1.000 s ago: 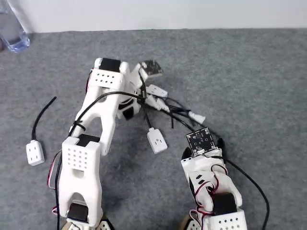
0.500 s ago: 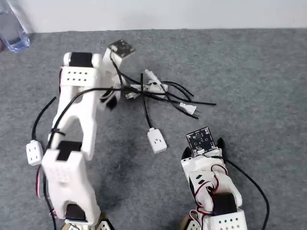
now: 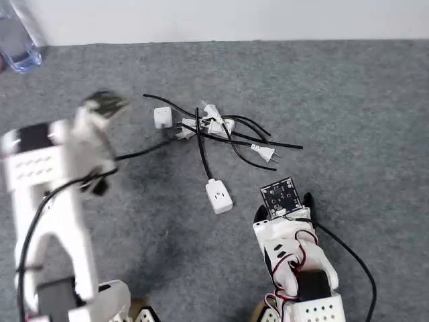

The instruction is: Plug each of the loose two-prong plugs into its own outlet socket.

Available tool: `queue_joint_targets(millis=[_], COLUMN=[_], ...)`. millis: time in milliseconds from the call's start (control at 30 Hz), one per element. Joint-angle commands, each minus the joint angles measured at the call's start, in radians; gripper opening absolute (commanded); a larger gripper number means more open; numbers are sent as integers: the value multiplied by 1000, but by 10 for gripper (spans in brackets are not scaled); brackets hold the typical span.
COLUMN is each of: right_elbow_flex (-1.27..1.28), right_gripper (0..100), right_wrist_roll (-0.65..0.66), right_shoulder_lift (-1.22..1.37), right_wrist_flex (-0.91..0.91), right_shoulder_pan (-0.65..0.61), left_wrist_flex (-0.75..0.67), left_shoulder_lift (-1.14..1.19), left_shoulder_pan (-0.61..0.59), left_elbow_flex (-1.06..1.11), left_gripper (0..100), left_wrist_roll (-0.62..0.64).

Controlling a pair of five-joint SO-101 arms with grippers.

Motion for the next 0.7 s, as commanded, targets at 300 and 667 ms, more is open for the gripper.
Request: queue_joint_targets(millis=[300, 667], right_elbow_flex=[15, 15], right_gripper=[351, 351], right_wrist_roll=[14, 9], right_shoulder_lift=[5, 5], right_wrist_flex=[-16, -16], right_shoulder_pan=[-2, -2], left_wrist_flex=[-256, -931], left_shoulder_lift=[-149, -149], left_shoulder_pan=[-523, -574], left_elbow_flex=[145, 624], left_gripper=[13, 13], left_wrist_roll=[-269, -267])
